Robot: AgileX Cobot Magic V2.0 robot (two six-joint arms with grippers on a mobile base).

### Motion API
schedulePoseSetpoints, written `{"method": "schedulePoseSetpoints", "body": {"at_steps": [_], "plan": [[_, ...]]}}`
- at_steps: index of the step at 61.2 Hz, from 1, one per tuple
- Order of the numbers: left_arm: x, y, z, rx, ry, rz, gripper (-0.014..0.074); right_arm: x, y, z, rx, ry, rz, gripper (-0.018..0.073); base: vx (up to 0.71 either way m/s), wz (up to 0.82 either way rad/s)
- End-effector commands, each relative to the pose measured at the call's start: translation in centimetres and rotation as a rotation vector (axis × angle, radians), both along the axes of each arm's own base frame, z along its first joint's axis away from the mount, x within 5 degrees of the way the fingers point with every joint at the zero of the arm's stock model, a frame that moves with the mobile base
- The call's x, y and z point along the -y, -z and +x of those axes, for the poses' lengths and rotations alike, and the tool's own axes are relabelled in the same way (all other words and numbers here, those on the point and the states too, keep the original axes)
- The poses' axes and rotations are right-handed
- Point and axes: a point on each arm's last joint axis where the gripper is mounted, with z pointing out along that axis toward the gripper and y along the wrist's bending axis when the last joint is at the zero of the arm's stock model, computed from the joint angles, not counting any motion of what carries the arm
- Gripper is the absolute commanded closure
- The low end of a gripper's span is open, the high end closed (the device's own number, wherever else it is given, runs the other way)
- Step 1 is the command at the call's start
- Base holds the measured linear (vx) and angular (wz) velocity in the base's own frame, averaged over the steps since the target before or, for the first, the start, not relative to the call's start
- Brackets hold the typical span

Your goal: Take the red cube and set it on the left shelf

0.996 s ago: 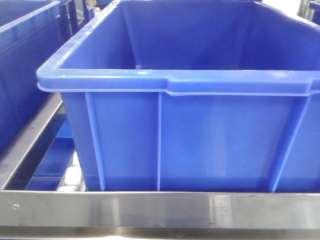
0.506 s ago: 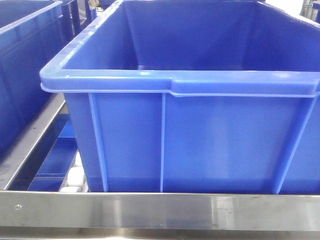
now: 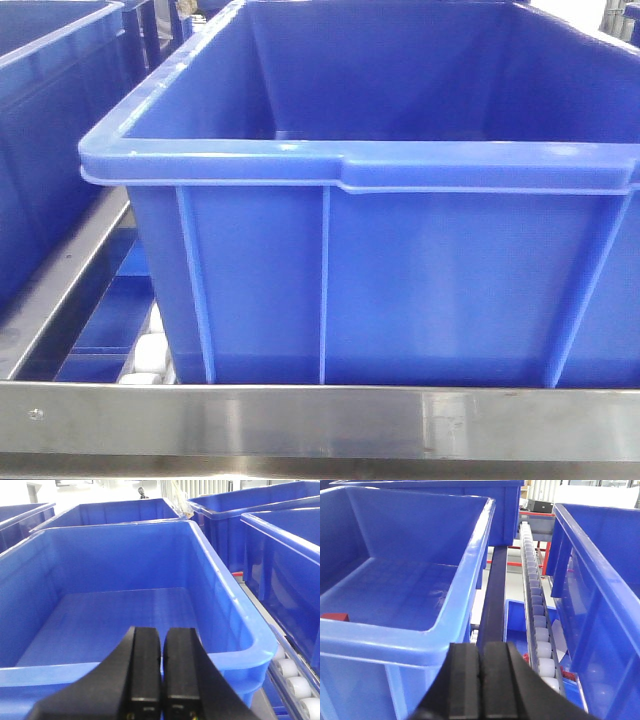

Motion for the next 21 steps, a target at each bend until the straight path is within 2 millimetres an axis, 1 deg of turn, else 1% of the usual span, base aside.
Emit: {"method": "schedulePoseSetpoints", "body": {"at_steps": [1, 21], "plan": [[-0.04, 0.04, 0.10, 0.052, -0.003, -0.008, 0.0491, -0.06, -1.72, -0.32, 0.130, -0.007, 0.001, 0.0508, 0.00, 0.00], [-0.04, 0.04, 0.10, 0.052, -0.003, -0.008, 0.0491, -0.06, -1.72, -0.32, 0.130, -0.007, 0.001, 0.0508, 0.00, 0.00]]}}
